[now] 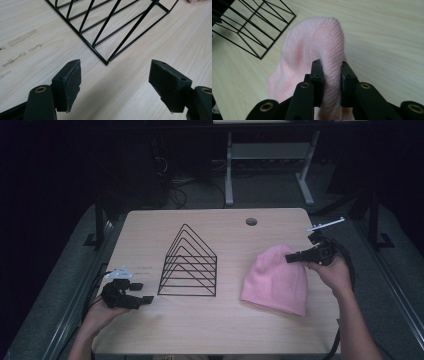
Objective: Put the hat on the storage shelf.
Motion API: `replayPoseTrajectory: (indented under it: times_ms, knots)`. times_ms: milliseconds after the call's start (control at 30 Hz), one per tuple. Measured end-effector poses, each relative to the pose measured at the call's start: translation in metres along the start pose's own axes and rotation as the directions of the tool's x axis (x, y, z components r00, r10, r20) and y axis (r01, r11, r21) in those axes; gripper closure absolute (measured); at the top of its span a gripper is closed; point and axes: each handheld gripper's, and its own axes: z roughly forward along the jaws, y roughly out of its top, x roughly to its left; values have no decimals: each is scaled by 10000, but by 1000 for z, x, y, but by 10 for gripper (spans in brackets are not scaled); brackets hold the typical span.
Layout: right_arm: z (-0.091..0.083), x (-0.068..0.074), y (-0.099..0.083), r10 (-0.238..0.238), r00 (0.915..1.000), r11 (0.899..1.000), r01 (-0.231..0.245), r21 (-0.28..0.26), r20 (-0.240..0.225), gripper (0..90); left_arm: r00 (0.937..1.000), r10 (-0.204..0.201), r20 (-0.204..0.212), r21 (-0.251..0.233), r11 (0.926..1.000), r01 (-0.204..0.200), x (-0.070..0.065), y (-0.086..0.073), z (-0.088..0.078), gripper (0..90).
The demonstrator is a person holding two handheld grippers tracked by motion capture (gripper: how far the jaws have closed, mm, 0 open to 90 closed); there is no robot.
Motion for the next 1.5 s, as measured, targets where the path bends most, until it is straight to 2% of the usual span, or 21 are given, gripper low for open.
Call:
replayPoseTrajectory:
  times_ms: [200, 400, 433, 567, 667, 967, 1100, 1133, 1233, 1333, 1400, 1433, 1500]
  knots:
    - [-16, 12, 12, -355, 9993, 9992, 356, -190, 89, 767, 9998, 164, 135, 118, 9998, -165, 0, 4, -6, 261]
    - [-31, 25, 27, -677, 9976, 9970, 682, -362, 157, 769, 9984, 358, 444, 182, 9992, -366, -2, 13, -15, 261]
    - [-36, 29, 33, -816, 9965, 9960, 822, -348, 172, 770, 9974, 476, 540, 214, 9986, -489, -2, 17, -19, 261]
    - [-46, 38, 45, -1081, 9940, 9927, 1090, -513, 194, 770, 9965, 411, 723, 71, 9991, -417, -2, 22, -24, 261]
    - [-52, 45, 54, -1240, 9921, 9901, 1251, -638, 213, 771, 9948, 567, 841, 107, 9983, -578, -2, 30, -30, 261]
    - [-66, 60, 68, -1697, 9855, 9796, 1691, -1087, 38, 771, 9911, 801, 1064, 147, 9965, -821, -4, 46, -45, 261]
    - [-72, 70, 76, -1990, 9800, 9729, 1974, -1205, -14, 771, 9894, 964, 1088, 128, 9951, -984, -6, 53, -50, 261]
    - [-75, 76, 80, -2148, 9767, 9686, 2129, -1283, -13, 771, 9880, 1059, 1124, 153, 9940, -1083, -6, 57, -52, 261]
    - [-76, 82, 84, -2302, 9731, 9650, 2274, -1306, -63, 771, 9872, 1083, 1174, 168, 9937, -1110, -7, 61, -53, 260]
    - [-79, 96, 94, -2688, 9632, 9550, 2655, -1320, -75, 771, 9843, 1219, 1277, 206, 9919, -1255, -10, 70, -56, 254]
    - [-80, 100, 97, -2774, 9607, 9528, 2741, -1303, -72, 771, 9843, 1228, 1268, 215, 9917, -1265, -11, 72, -57, 250]
    - [-82, 108, 103, -2952, 9554, 9474, 2911, -1329, -114, 771, 9831, 1275, 1317, 192, 9912, -1311, -13, 78, -59, 249]
    - [-82, 112, 106, -3032, 9529, 9448, 2990, -1337, -118, 771, 9817, 1315, 1376, 169, 9907, -1350, -14, 80, -60, 248]
